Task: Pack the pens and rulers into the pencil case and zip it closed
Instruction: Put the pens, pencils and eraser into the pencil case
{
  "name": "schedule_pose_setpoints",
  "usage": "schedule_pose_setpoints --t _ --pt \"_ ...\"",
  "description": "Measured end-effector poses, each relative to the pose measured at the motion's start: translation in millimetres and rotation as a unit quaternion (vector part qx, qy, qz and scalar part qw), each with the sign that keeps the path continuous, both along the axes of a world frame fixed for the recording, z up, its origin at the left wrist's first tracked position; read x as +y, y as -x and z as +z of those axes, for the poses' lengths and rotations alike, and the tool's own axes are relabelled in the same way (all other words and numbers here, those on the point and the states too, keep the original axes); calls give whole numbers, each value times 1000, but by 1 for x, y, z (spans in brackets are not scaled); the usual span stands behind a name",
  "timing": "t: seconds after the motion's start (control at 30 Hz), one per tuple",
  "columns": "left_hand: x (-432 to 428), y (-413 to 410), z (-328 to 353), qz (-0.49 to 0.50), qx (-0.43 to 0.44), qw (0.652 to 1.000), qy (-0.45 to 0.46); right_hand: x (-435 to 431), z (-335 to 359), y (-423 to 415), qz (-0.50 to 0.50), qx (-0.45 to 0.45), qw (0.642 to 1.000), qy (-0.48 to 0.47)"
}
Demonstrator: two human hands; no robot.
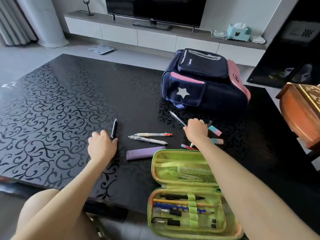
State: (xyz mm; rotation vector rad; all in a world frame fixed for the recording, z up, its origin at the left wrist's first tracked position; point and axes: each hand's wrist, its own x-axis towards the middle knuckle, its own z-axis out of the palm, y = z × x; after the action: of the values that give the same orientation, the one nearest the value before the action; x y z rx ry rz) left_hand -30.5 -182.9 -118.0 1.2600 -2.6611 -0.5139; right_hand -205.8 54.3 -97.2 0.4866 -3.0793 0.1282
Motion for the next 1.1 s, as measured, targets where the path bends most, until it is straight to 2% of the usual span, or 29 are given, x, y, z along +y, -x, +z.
schedule_pose_setpoints --t 0.07,0.17,0.23,0.3,0.4,0.47,0.53,0.67,0.8,0.93,1.1 --pt "-7 7 -3 -14 -5 1000 12 -10 -7 9 3 7 999 -34" --pt "-14 14 -3 -28 2 999 15 -16 -12 14 -9 14 1000 -14" --pt "-10 10 2 -40 35 998 -13 -12 -9 10 -37 4 997 64" --pt "6 1 14 -87 106 989 -47 0 -1 1 -71 -13 979 189" --pt "50 -30 30 -274 177 942 -80 35 16 -30 -102 -60 931 345" --pt "85 -59 33 -412 161 892 -92 64 23 -51 -99 -73 917 380" --pt "116 -85 27 -504 124 851 -85 94 27 -73 -107 -86 906 400" --pt "154 -108 7 -585 99 804 -29 141 30 -112 -113 -111 907 390" --pt "162 -108 6 -589 80 804 4 163 35 -147 -61 -146 918 363" --pt "164 -106 15 -598 66 798 -5 168 43 -172 6 -185 933 308" --pt "158 -111 18 -558 87 824 -33 157 30 -200 95 -170 955 223"
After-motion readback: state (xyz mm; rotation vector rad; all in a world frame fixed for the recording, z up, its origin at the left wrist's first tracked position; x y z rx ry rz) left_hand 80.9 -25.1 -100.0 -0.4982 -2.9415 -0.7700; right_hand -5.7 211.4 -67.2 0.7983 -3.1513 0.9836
